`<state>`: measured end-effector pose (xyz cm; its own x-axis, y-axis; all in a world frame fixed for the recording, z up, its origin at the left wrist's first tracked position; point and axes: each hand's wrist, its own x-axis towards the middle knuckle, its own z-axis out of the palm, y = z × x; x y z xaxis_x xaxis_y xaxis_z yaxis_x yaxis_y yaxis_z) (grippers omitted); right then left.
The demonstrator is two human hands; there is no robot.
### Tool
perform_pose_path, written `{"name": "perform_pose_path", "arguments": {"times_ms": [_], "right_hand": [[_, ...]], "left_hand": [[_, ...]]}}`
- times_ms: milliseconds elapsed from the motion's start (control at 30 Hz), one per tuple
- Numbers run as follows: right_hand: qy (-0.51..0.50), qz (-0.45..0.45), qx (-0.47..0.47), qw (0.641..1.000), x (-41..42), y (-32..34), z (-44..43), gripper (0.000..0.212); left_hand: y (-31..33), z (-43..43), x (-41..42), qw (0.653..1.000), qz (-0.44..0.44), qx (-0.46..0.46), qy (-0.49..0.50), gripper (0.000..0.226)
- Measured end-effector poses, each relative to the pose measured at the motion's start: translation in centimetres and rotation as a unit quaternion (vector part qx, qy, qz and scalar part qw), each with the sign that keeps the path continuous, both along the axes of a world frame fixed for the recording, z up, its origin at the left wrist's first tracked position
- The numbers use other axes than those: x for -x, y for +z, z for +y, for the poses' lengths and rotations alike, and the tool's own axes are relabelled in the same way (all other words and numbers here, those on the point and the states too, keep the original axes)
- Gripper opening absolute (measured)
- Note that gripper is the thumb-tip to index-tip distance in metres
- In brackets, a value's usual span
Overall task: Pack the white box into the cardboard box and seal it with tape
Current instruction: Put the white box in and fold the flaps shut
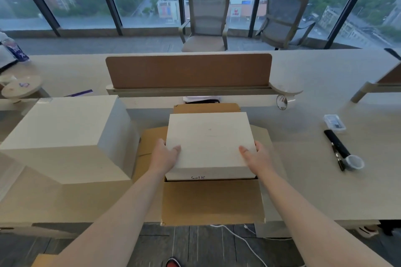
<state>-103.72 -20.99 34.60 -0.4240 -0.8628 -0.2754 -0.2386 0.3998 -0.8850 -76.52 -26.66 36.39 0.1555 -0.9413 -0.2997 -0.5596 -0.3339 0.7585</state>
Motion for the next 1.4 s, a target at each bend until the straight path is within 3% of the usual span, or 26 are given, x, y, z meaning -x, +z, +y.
{"name": "perform_pose_path", "arguments": {"times_ms": [267, 433, 533, 633, 733, 900, 1100, 1200, 1400], "right_hand": [[0.017, 0.090, -0.080, 0.993, -0.7, -3.8, -1.3, 0.031], [0.036, 0.163, -0.130, 0.977, -0.2, -4.3, -2.2, 0.030], [0.066, 0.266, -0.172, 0.946, -0.4, -4.3, -2.5, 0.036], [0.101, 0.335, -0.192, 0.917, -1.1, -4.1, -2.1, 0.028], [0.117, 0.358, -0.176, 0.909, -1.3, -4.0, -1.8, 0.021], [0.113, 0.341, -0.128, 0.924, -1.4, -2.9, -0.4, 0.036], [0.076, 0.276, -0.108, 0.952, -0.8, -1.2, 2.1, 0.026], [0.031, 0.236, -0.158, 0.958, -0.3, -0.3, 3.7, 0.010], [0.036, 0.157, -0.243, 0.956, 0.7, -0.4, 5.5, 0.018]], "left_hand": [[-4.9, -1.3, -1.2, 0.996, -0.082, -0.022, -0.036, 0.008], [-5.5, -1.9, -0.9, 0.990, -0.120, -0.039, -0.061, 0.015], [-5.7, -1.8, -0.7, 0.984, -0.156, -0.047, -0.072, 0.017], [-5.8, -1.7, -0.4, 0.976, -0.192, -0.042, -0.091, 0.016], [-5.7, -1.9, -0.3, 0.967, -0.224, -0.046, -0.110, 0.020], [-4.7, -1.1, -0.1, 0.974, -0.195, -0.052, -0.107, 0.010], [-2.1, 1.4, -0.3, 0.985, -0.144, -0.081, -0.044, 0.015], [-1.2, 3.3, -0.1, 0.985, -0.135, -0.102, -0.025, 0.016], [-0.8, 5.6, 0.1, 0.983, -0.127, -0.132, 0.020, 0.023]]}}
